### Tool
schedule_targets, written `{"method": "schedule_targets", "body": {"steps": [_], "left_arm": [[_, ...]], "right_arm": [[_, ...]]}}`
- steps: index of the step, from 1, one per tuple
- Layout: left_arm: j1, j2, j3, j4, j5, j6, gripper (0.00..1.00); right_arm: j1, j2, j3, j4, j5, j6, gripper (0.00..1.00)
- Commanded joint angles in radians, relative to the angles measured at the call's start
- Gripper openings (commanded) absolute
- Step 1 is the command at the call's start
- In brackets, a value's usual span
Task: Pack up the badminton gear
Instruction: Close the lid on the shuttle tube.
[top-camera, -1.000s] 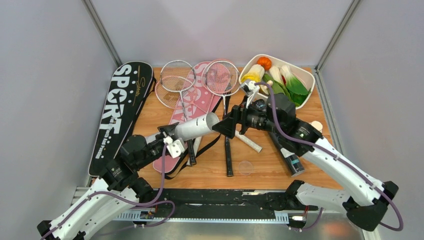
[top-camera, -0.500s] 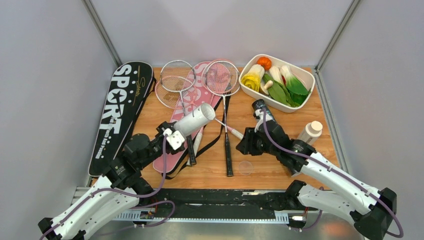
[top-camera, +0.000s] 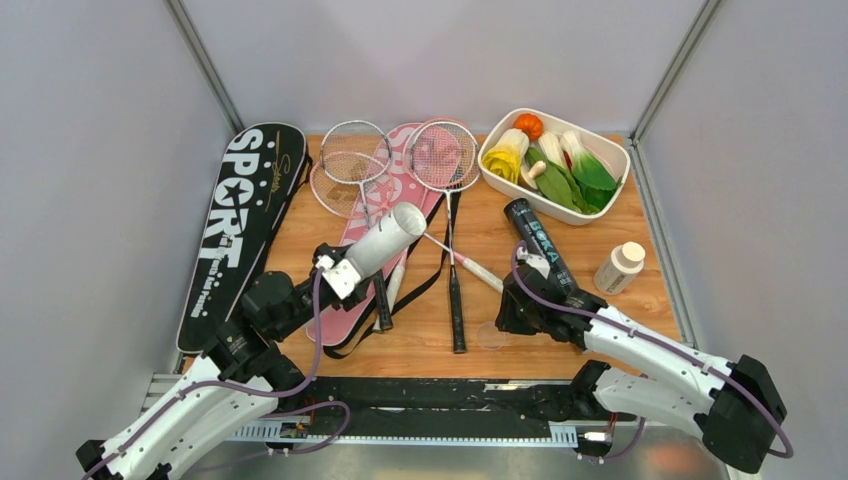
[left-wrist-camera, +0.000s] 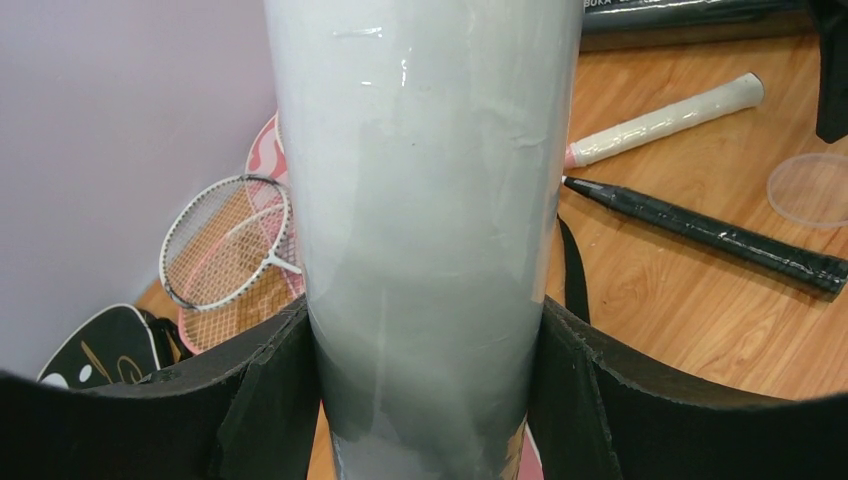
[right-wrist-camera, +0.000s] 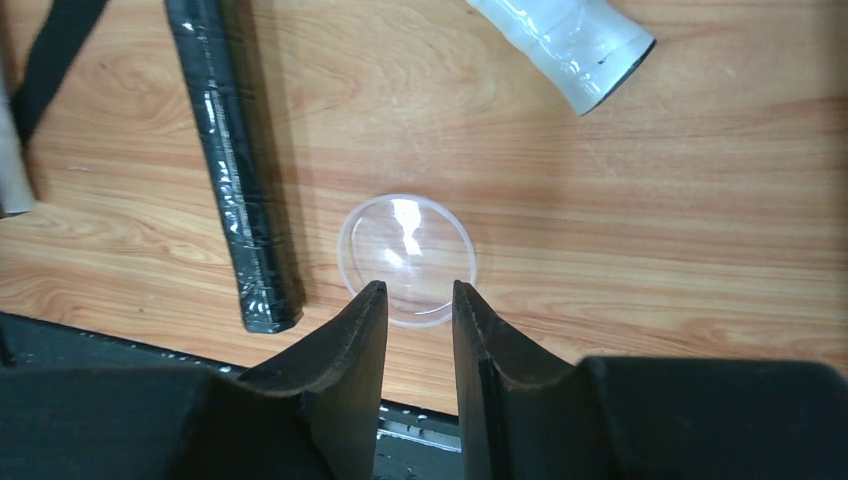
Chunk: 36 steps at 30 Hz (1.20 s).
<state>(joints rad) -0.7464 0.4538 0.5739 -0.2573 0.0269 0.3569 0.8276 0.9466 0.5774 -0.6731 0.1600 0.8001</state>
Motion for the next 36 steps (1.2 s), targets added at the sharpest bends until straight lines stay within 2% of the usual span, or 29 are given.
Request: {"method": "schedule_targets", "body": {"steps": [1, 14, 19, 21, 24, 25, 36], "left_arm": [[0.001, -0.018, -0.001, 0.067, 0.016, -0.013, 0.35], [0.001, -0.024, 0.000, 0.076, 0.017, -0.010, 0.35], [0.001, -0.027, 0.002, 0.074, 0.011, -0.012, 0.35], [0.001, -0.030, 0.003, 0.073, 0.007, -0.013, 0.35], [0.001, -0.033, 0.009, 0.070, 0.000, -0.012, 0.35], [0.001, -0.034, 0.011, 0.069, 0.000, -0.010, 0.35], [0.001, -0.019, 0.042, 0.043, 0.018, -0.010, 0.35]], "right_arm": [[0.008, 0.031, -0.013, 0.032, 0.039, 0.028, 0.33], [0.014, 0.141, -0.071, 0.102, 0.038, 0.018, 0.31], [0.031, 0.201, -0.079, 0.128, 0.053, 0.020, 0.28], [0.045, 0.234, -0.074, 0.127, 0.069, 0.019, 0.22], [0.064, 0.257, -0.057, 0.121, 0.104, 0.019, 0.05], [0.068, 0.257, -0.047, 0.113, 0.116, 0.019, 0.00], [0.077, 0.046, 0.145, -0.042, 0.246, -0.032, 0.00]]}}
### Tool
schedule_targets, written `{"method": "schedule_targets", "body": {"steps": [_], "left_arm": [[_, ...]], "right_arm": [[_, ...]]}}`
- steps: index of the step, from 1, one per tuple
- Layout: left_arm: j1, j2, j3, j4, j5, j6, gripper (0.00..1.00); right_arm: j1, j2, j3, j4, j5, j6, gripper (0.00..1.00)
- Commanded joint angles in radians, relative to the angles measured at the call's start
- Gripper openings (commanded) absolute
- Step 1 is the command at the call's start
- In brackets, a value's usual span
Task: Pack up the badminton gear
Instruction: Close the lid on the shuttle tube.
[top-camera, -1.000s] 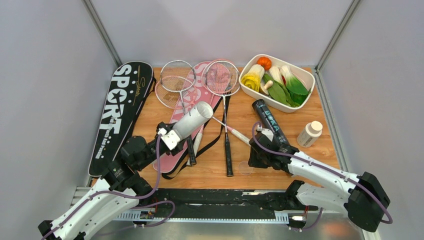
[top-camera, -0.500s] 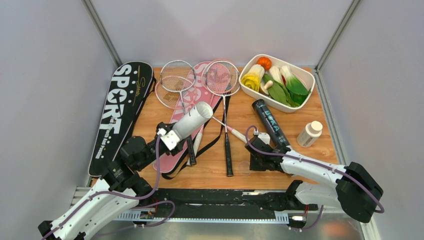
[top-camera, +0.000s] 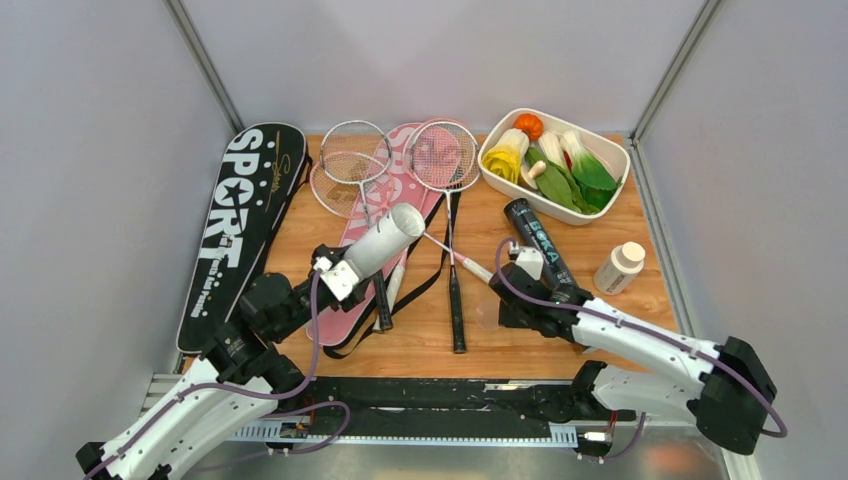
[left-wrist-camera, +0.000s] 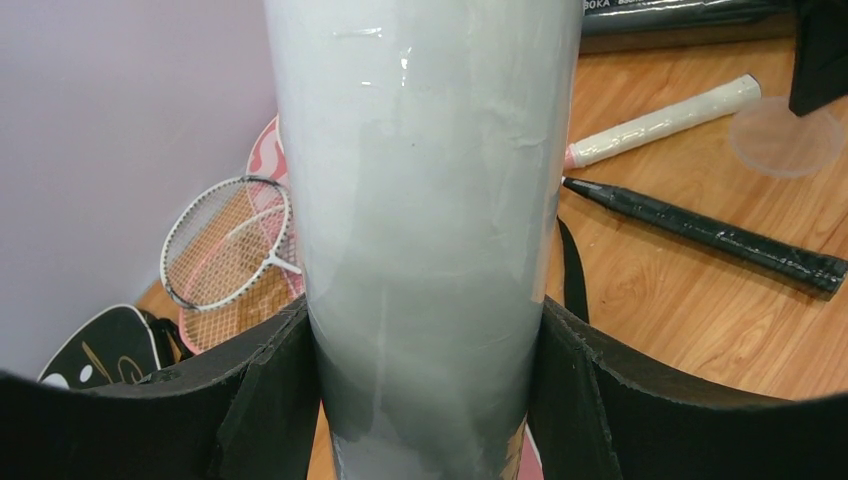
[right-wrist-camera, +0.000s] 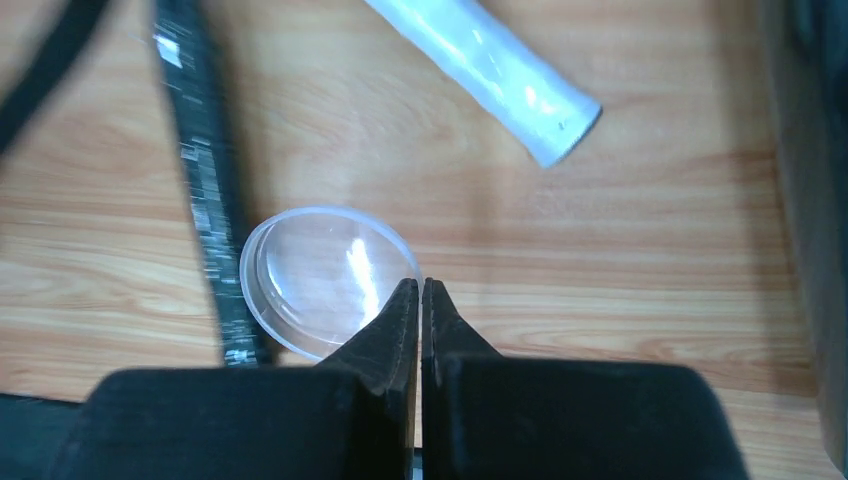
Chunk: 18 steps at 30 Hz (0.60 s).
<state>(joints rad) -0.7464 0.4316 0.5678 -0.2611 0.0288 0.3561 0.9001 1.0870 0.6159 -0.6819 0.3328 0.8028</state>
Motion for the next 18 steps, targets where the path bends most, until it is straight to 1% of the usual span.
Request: {"method": "schedule_targets", "body": {"steps": [1, 8, 10, 13, 18], "left_arm": [[0.001, 0.005, 0.048, 0.048, 0.021, -0.003, 0.35], [0.000, 0.017, 0.019, 0.061, 0.153, 0.053, 0.35], [0.001, 0.024, 0.019, 0.052, 0.176, 0.067, 0.35], [0.001, 0.030, 0.030, 0.022, 0.200, 0.105, 0.35], [0.001, 0.058, 0.061, -0.021, 0.222, 0.162, 0.35]], "right_arm": [[0.004, -0.114, 0.129, -0.034, 0.072, -0.050, 0.00], [0.004, -0.201, 0.323, 0.004, 0.080, -0.193, 0.00], [0.004, -0.216, 0.373, 0.022, 0.055, -0.243, 0.00], [0.004, -0.243, 0.448, 0.061, -0.037, -0.304, 0.00], [0.004, -0.247, 0.562, 0.108, -0.242, -0.355, 0.00]]}}
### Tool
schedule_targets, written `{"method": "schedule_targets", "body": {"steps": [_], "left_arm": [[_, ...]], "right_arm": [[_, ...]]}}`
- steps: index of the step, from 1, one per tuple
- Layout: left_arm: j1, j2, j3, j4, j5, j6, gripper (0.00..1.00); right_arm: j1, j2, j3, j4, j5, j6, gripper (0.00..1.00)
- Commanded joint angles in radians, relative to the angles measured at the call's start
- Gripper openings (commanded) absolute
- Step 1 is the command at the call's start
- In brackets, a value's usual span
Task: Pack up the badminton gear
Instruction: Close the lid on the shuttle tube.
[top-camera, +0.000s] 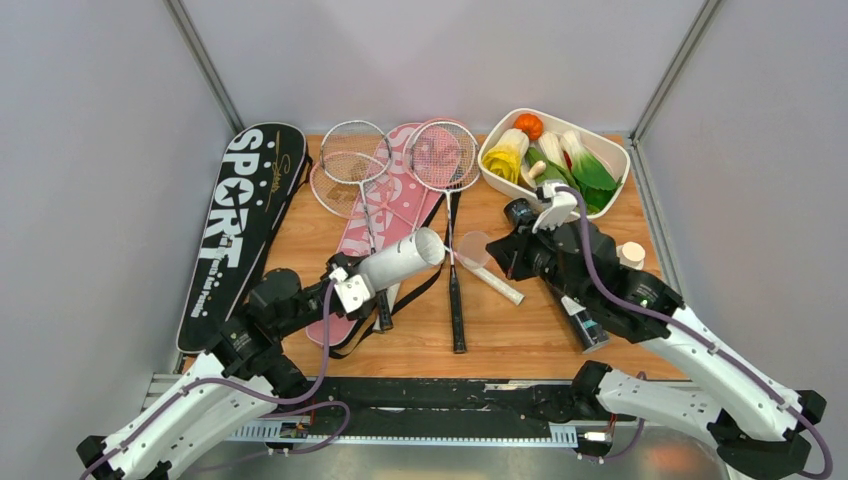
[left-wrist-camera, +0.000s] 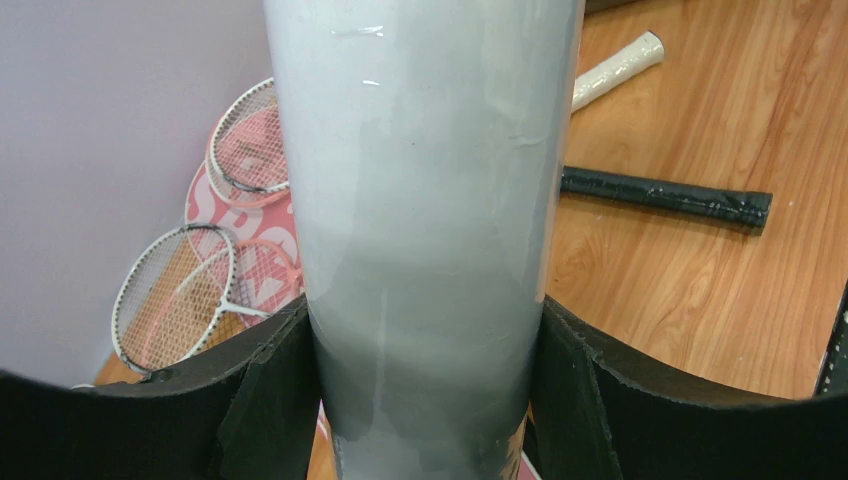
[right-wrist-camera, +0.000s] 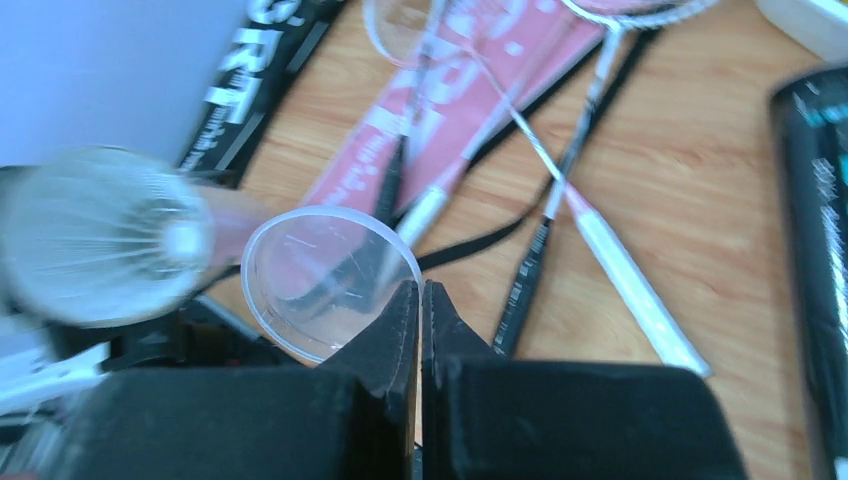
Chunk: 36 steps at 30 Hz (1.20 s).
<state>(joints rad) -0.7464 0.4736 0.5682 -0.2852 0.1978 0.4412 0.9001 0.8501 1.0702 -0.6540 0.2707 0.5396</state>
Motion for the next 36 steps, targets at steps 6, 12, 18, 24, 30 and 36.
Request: {"method": "schedule_targets", "body": {"steps": [6, 12, 18, 24, 30, 36], "left_arm": [[0.001, 0.036, 0.081, -0.017, 0.096, 0.106, 0.35], [0.001, 0.031, 0.091, -0.024, 0.110, 0.109, 0.35], [0.001, 0.016, 0.091, -0.033, 0.112, 0.133, 0.35], [0.001, 0.015, 0.093, -0.041, 0.101, 0.156, 0.35], [0.002, 0.029, 0.109, -0.053, 0.094, 0.165, 0.35], [0.002, 0.030, 0.111, -0.058, 0.094, 0.169, 0.35]], "right_arm": [[0.004, 0.058, 0.210, 0.098, -0.371, -0.131, 0.00], [0.005, 0.110, 0.226, 0.098, -0.431, -0.154, 0.00], [0.004, 0.145, 0.209, 0.097, -0.490, -0.164, 0.00], [0.004, 0.158, 0.206, 0.083, -0.513, -0.173, 0.00], [0.004, 0.168, 0.215, 0.042, -0.458, -0.175, 0.00], [0.004, 0.177, 0.218, 0.019, -0.412, -0.186, 0.00]]}}
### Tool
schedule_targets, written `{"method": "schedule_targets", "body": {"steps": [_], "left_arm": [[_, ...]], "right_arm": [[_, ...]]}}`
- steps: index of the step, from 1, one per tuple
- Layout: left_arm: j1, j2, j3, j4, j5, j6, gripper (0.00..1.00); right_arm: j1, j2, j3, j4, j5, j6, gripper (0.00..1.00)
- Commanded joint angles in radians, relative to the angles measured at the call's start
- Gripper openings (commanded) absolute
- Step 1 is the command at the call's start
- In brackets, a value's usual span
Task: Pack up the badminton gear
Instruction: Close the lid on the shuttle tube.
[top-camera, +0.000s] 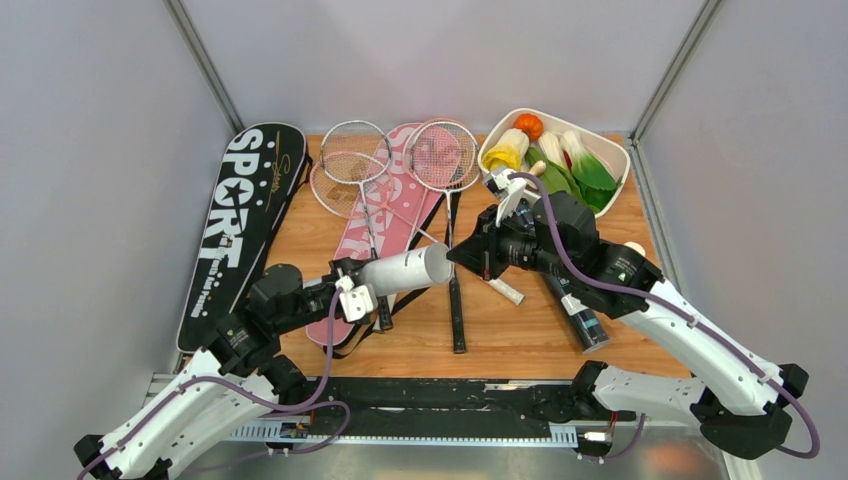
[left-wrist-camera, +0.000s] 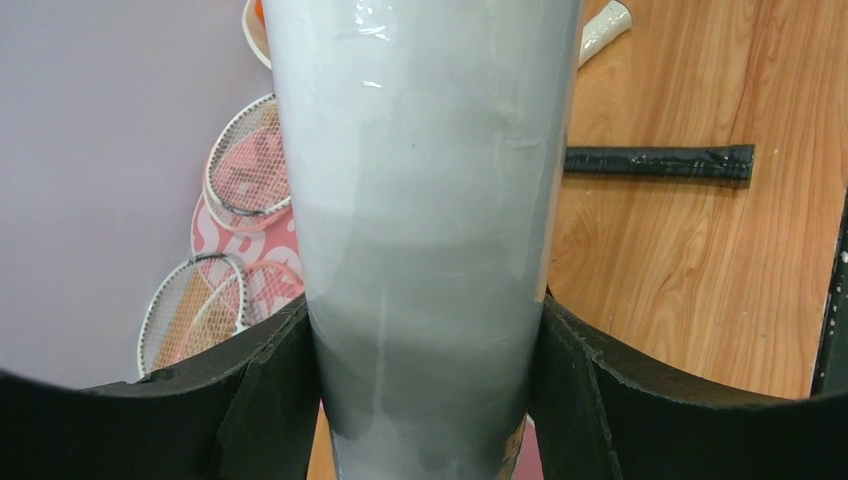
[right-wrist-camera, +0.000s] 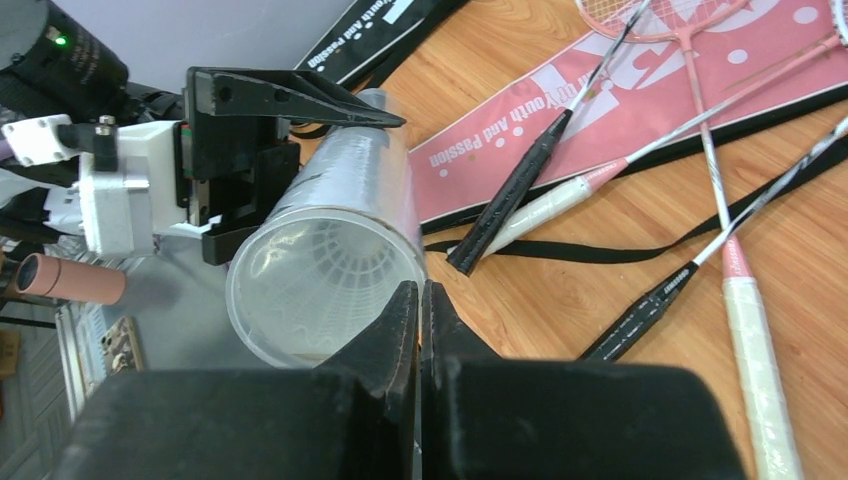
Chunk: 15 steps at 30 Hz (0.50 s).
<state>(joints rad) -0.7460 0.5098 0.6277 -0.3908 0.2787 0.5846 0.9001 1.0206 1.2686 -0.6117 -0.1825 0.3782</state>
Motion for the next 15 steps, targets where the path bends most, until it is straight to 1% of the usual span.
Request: {"method": "schedule_targets", "body": {"steps": [1, 6, 15], "left_arm": [[0.001, -0.006, 0.051, 0.046, 0.014, 0.026, 0.35], [0.001, -0.005, 0.049, 0.048, 0.017, 0.024, 0.35], [0.000, 0.025, 0.061, 0.060, 0.021, 0.024, 0.35]], "right_arm": [[0.004, 0.007, 0.020, -0.029, 0.051, -0.026, 0.00], [0.004, 0.012, 0.025, -0.042, 0.081, -0.029, 0.00], [0.008, 0.048, 0.014, -0.038, 0.068, -0.015, 0.00]]}}
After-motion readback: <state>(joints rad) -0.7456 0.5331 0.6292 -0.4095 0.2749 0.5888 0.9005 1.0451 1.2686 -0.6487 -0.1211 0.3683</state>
